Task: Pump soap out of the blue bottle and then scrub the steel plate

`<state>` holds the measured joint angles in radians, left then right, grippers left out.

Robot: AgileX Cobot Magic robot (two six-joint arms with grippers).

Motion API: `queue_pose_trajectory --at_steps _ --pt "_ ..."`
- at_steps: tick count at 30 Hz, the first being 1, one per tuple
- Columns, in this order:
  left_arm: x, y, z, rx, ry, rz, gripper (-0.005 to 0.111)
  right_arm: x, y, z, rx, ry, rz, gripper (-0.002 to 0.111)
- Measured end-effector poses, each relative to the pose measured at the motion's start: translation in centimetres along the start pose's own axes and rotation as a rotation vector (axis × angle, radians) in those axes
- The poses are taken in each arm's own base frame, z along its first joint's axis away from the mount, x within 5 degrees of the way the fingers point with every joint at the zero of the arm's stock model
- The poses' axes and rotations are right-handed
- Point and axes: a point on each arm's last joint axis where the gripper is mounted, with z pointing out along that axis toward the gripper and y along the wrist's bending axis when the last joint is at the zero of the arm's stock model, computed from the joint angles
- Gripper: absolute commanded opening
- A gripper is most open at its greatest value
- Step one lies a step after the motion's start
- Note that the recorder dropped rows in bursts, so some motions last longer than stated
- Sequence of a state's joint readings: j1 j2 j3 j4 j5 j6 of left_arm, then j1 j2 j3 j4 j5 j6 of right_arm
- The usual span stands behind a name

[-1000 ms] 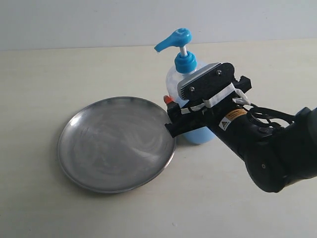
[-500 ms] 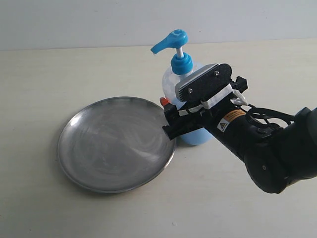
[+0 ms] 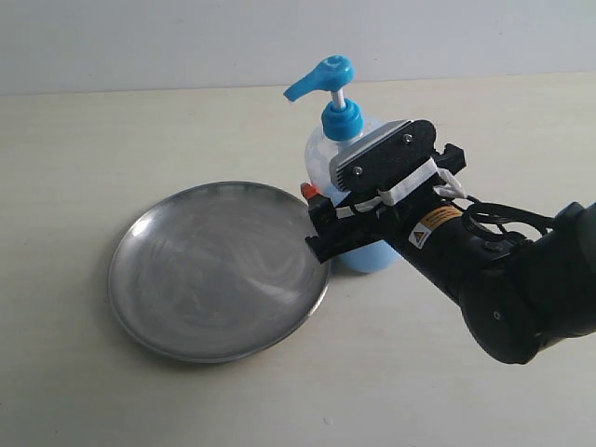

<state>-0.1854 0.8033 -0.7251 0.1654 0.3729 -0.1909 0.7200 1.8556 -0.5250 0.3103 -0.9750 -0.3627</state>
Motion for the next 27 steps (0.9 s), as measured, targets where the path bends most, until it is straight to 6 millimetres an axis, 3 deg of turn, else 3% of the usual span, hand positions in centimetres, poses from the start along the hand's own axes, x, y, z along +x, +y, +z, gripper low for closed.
queue_pose_trajectory --at_steps 27 --pt "-0.26 -0.07 0.00 0.008 -0.028 -0.006 0.000 0.00 0.00 0.00 0.000 0.000 0.000 0.000"
